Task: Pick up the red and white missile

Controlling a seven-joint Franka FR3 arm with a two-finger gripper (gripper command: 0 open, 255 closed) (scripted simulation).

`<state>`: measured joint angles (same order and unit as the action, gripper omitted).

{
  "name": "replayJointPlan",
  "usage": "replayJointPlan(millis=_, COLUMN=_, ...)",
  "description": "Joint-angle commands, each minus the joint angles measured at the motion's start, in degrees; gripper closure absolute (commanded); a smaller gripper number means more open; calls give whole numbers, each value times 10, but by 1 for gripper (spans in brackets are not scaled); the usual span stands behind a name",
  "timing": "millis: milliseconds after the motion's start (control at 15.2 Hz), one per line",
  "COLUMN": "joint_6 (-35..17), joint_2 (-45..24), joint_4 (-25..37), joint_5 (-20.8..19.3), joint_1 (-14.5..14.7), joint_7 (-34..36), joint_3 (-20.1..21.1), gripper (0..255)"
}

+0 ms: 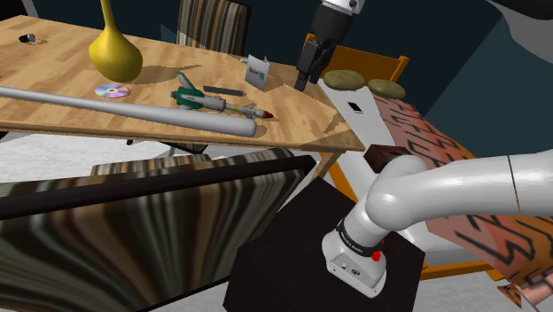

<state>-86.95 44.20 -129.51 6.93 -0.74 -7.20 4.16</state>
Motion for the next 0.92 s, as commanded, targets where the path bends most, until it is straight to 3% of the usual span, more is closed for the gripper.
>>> replayJointPlan(millis=0, joint_6=0, joint_2=0, joint_4=0, joint_5=0, joint_1=0, joint_7=0, joint_3=0, gripper=0)
replayJointPlan(millis=858, joint_6=-165, joint_2=-235, joint_4=52, joint_5=-32, joint_1=-1, joint_7=-156, joint_3=-61, gripper=0)
